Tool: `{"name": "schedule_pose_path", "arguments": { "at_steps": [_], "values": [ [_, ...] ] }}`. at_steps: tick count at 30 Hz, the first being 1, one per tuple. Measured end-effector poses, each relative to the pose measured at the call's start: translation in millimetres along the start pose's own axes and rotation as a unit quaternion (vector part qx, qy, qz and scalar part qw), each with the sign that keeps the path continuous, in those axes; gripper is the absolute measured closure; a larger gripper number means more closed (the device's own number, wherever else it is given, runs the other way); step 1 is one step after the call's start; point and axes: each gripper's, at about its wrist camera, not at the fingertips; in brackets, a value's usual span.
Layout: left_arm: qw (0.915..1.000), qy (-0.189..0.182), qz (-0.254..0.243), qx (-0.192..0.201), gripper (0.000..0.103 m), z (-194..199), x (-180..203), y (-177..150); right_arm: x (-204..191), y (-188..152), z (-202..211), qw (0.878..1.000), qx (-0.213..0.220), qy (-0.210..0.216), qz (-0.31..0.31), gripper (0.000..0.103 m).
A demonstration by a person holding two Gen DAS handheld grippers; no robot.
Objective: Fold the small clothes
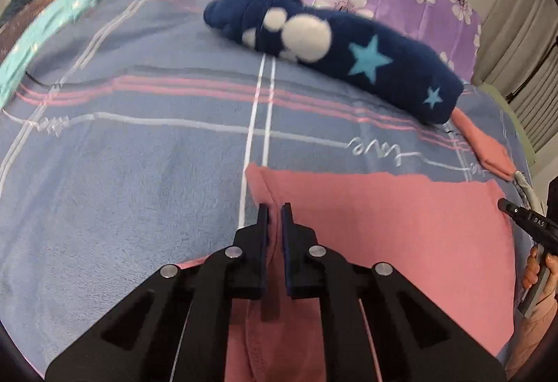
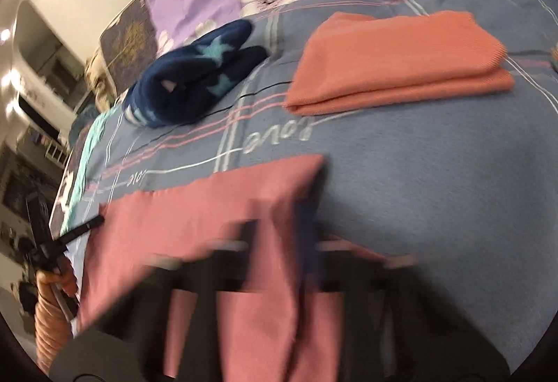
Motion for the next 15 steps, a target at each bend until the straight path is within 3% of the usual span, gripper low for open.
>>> {"name": "schedule_pose_path", "arguments": {
  "at_steps": [5,7,10,13,15],
  "values": [
    [0.996,-0.049,-0.018,0.073,0.098,50,10,-5,0,-11,60,0.996,0.084,0.031,-0.008,0.101],
    [0.9953,-0.041,-0.027,0.084,0.098,54,17,-1,1,-8,66,0.996,0.093,0.013,-0.011,0.101],
    [0.9975,0.009,-0.035,0.06,0.092,32,24,9,6,-5,49,0.997,0.069,-0.036,-0.025,0.096],
    [0.9945,0.081,-0.043,0.05,0.043,12,22,3,17,-16,40,0.996,0.054,-0.044,-0.046,0.091],
    [0.9932,0.086,-0.054,0.056,0.04,13,19,-9,23,-30,43,0.997,0.056,-0.035,-0.051,0.063]
  ]
}}
Point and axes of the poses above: each gripper's, at about its wrist camera, not at the fingertips, and z roughly against the way its jaws point, x to its right, y to its top, and after that the axes turned 11 degrees about -x, right-handed
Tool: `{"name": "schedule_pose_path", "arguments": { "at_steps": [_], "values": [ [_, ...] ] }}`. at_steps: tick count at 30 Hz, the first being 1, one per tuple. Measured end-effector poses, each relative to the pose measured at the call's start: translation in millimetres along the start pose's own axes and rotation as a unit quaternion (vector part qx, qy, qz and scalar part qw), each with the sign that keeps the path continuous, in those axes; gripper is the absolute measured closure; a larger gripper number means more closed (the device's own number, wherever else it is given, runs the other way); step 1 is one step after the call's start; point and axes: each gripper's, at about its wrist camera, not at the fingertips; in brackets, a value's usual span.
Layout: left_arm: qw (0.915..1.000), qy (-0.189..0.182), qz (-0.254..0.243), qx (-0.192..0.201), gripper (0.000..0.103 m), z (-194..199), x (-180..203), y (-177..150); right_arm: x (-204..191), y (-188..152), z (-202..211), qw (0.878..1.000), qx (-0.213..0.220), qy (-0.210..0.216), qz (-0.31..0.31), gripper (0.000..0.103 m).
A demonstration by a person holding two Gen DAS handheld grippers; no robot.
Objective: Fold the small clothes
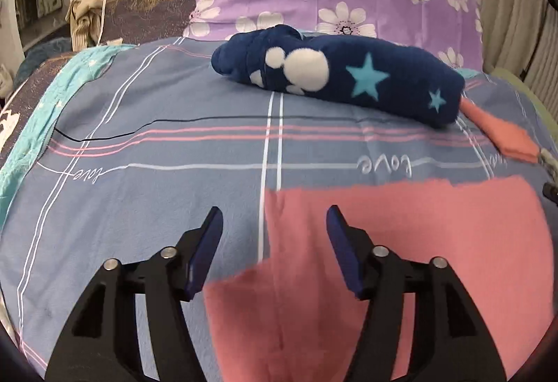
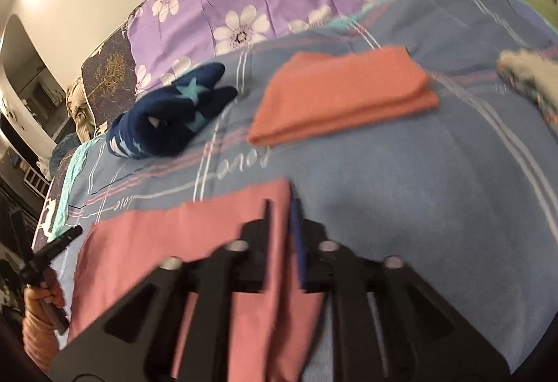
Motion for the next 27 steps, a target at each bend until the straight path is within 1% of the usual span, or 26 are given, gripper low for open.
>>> {"name": "schedule_pose_path", "arguments": {
  "at_steps": [1,2,4,5,6,7,8,9,11,13,15,16,17,19,20,21,23,25,27],
  "values": [
    [1.0,-0.004,-0.004,-0.003,0.036,2,0,-4,4,-7,4,1.0,0.005,-0.001,0.003,0.057],
    [1.0,-0.002,-0.005,-0.006,0.034,7,1,-9,7,-12,7,1.0,0.008,-0.006,0.009,0.054],
    [0.9998,-0.005,-0.017,0.005,0.032,21,9,-17,21,-24,14,1.0,0.007,-0.016,0.016,0.054],
    [0.9994,-0.013,-0.028,0.014,0.027,32,19,-22,29,-28,16,1.0,0.006,-0.016,0.01,0.054],
    [0.9988,-0.023,-0.037,0.022,0.025,41,29,-27,35,-30,18,1.0,0.005,-0.015,0.003,0.055],
    [0.9978,-0.039,-0.046,0.027,0.022,50,41,-31,41,-33,19,1.0,0.004,-0.01,-0.004,0.059],
    [0.9954,-0.066,-0.062,0.031,0.022,61,59,-38,45,-36,21,1.0,0.004,-0.005,-0.007,0.069],
    [0.9926,-0.088,-0.077,0.031,0.022,69,76,-44,50,-39,22,1.0,0.003,0.002,-0.008,0.08],
    [0.9841,-0.133,-0.114,0.03,0.022,83,115,-60,54,-44,21,1.0,0.0,0.014,-0.006,0.092],
    [0.9737,-0.167,-0.154,0.016,0.022,91,160,-81,58,-51,18,0.999,0.001,0.033,-0.006,0.093],
    [0.9642,-0.19,-0.185,0.003,0.022,94,196,-98,64,-56,14,0.998,0.003,0.055,-0.01,0.093],
    [0.9596,-0.195,-0.203,-0.002,0.022,96,214,-107,68,-57,13,0.998,0.003,0.067,-0.016,0.093],
    [0.9547,-0.196,-0.224,-0.004,0.022,98,234,-118,75,-57,13,0.996,0.003,0.084,-0.028,0.095],
    [0.9478,-0.19,-0.256,-0.004,0.022,102,265,-134,79,-57,12,0.994,0.0,0.105,-0.037,0.096],
    [0.9442,-0.187,-0.271,-0.006,0.024,102,280,-142,81,-58,11,0.993,-0.001,0.112,-0.039,0.096],
    [0.9417,-0.185,-0.281,-0.009,0.029,103,291,-149,82,-58,11,0.993,-0.002,0.115,-0.039,0.096],
    [0.9368,-0.181,-0.299,-0.021,0.06,100,312,-159,80,-59,13,0.993,0.0,0.117,-0.034,0.096],
    [0.9362,-0.173,-0.303,-0.043,0.072,93,326,-165,77,-61,14,0.992,-0.001,0.122,-0.027,0.093],
    [0.9389,-0.167,-0.295,-0.061,0.073,88,336,-170,77,-62,15,0.991,-0.003,0.132,-0.02,0.087]
  ]
}}
Point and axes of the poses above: each gripper's, at about its wrist camera, not at the fingertips, and z roughly against the way its jaws point, x to its right, y to its top, and after that the axes turned 11 degrees about -x, right-handed
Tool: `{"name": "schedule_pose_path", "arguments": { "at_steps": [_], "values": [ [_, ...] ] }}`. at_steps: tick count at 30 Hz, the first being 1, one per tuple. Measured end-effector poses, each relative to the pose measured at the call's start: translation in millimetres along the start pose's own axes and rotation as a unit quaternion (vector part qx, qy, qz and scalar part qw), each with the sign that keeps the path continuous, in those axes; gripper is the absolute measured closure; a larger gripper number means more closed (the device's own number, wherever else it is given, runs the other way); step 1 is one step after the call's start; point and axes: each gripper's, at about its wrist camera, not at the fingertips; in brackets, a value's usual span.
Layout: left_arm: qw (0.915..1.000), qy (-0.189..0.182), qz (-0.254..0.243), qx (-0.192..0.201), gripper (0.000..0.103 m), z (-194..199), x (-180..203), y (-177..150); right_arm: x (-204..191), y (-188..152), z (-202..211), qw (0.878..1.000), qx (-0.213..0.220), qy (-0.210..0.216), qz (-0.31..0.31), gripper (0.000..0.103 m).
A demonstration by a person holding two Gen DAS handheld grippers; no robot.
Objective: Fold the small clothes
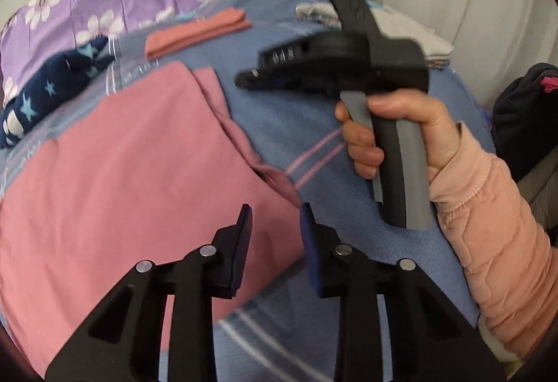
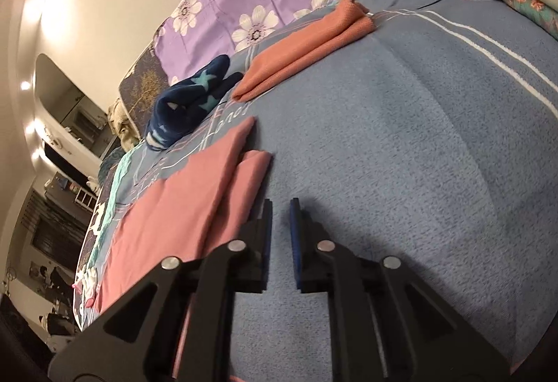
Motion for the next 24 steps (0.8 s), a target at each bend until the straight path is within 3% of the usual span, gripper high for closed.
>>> {"name": "schedule_pose_path", "arguments": {
  "at_steps": [8,11,14,16,17,20,24],
  "values": [
    [0.9983,0.055,-0.003,-0.02,0.067,-16,23,1,-8,-2,-2,1.0,-0.006,-0.012,0.019,0.081],
    [0.9985,0.048,0.014,-0.025,0.069,-19,20,-2,-7,-2,-2,1.0,-0.005,-0.012,0.02,0.081],
    [0.9987,0.044,0.012,-0.021,0.088,-17,15,-2,-7,0,-3,1.0,-0.007,-0.009,0.022,0.081],
    [0.9993,0.027,0.017,-0.019,0.092,-15,10,-6,-13,7,-6,0.999,-0.019,-0.02,0.034,0.081],
    [0.9994,0.024,0.018,-0.018,0.092,-14,11,-6,-18,11,-8,0.998,-0.026,-0.029,0.047,0.081],
    [0.9995,0.013,0.025,-0.016,0.093,-14,9,-10,-37,24,-20,0.99,-0.068,-0.065,0.104,0.065],
    [0.9993,0.007,0.032,-0.016,0.093,-13,10,-10,-36,43,-33,0.987,-0.095,-0.091,0.094,0.074]
  ]
}}
Point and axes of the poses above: each gripper's, at about its wrist camera, not at the fingertips, and z roughly against the way its jaws point, x to its right, y to its top, and after that the axes turned 11 degrees about -x, right-handed
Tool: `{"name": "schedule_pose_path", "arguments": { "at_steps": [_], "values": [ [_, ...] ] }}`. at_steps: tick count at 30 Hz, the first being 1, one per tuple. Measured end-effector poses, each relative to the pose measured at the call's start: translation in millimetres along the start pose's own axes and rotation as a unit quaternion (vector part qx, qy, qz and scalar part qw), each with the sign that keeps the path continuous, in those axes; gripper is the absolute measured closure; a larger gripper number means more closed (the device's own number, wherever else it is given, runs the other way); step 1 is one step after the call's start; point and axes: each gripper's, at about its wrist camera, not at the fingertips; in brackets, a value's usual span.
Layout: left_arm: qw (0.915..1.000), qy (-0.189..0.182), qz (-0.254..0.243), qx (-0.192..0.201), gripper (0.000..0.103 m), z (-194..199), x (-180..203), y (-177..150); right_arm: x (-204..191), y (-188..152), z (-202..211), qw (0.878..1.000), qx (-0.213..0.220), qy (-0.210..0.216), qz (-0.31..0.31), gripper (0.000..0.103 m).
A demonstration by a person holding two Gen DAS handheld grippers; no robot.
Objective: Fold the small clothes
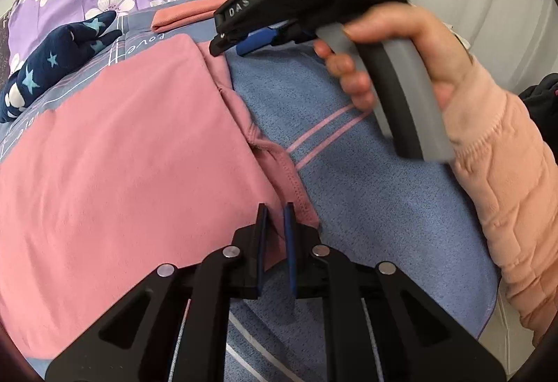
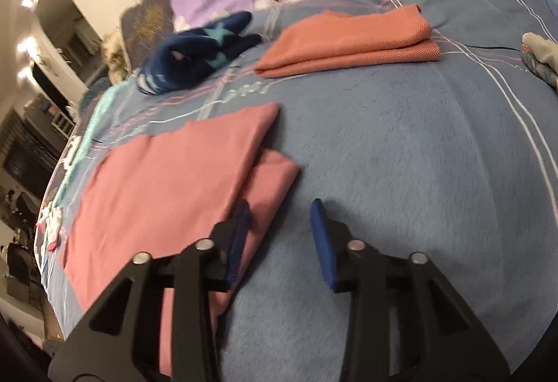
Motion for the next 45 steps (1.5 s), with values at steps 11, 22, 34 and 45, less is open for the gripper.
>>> {"name": "schedule_pose_path", "arguments": {
  "at_steps": [11,22,34,45],
  "values": [
    [1.0,-0.002,-0.006,-0.002,0.08,-3,-2,9,0,0,-10,0.997,0.012,0.075,0.017,0.079],
    [0.9985,-0.026,-0.047,-0.003,0.102,0,1,7,-14,10,-10,0.997,0.061,0.001,0.038,0.1],
    [0.9971,0.016,-0.074,-0.002,0.062,8,17,-2,-2,9,-16,0.998,0.057,0.011,0.016,0.1],
    [0.9957,0.031,-0.087,-0.003,0.098,-8,32,7,3,5,-14,0.998,0.061,0.026,0.005,0.099]
  ]
}}
Point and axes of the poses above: each gripper's, at about its wrist camera, not at the fingertips, and z roughly against the way its jaws point, x to its right, y to its top, and after that the axes turned 11 degrees about -x, right-handed
